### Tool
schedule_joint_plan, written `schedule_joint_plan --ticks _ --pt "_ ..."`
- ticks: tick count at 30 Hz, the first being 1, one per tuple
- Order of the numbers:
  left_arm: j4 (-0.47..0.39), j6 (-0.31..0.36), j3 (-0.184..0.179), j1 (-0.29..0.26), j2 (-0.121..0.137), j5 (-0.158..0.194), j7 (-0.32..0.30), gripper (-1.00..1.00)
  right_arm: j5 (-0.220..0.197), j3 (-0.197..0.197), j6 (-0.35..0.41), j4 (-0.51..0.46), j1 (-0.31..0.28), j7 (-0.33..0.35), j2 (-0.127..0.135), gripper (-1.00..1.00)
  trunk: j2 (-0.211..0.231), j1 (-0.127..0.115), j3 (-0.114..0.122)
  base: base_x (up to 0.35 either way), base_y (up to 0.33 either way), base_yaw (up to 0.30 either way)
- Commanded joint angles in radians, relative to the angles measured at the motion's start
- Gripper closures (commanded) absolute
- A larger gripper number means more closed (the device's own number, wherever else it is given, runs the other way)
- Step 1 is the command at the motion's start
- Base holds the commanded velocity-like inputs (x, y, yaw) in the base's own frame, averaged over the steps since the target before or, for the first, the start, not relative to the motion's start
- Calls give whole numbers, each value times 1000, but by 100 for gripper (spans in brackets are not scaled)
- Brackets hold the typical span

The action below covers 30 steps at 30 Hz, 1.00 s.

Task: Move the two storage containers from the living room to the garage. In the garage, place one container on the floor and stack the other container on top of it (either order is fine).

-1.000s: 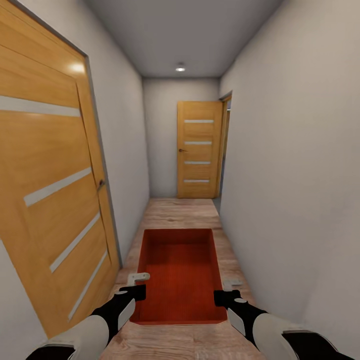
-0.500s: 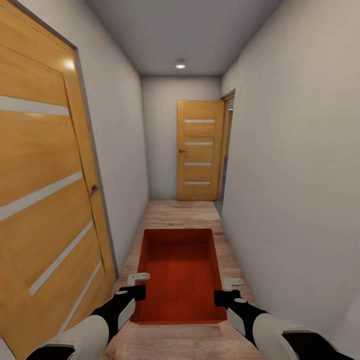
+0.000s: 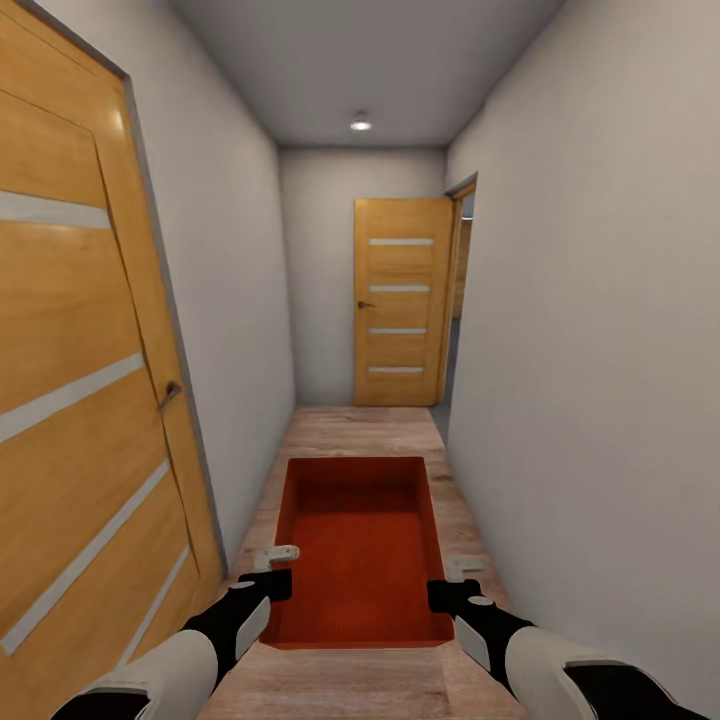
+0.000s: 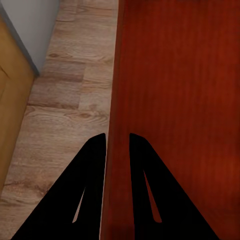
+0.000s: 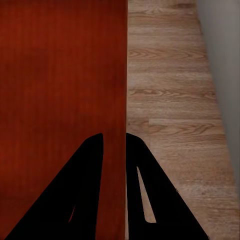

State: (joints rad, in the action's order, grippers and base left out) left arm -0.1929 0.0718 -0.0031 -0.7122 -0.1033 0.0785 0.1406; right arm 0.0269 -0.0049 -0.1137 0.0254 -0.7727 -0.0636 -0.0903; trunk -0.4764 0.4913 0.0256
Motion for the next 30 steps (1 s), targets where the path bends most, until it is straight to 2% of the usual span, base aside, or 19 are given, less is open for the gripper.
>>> schedule_joint_plan --ticks 1,30 --pt "-4 6 48 -1 20 -8 13 100 -6 -7 -6 2 0 -6 6 100 -1 1 0 324 0 0" --pt "-2 6 48 0 22 -8 13 100 -5 -7 -6 2 0 -6 6 100 -1 1 0 324 0 0"
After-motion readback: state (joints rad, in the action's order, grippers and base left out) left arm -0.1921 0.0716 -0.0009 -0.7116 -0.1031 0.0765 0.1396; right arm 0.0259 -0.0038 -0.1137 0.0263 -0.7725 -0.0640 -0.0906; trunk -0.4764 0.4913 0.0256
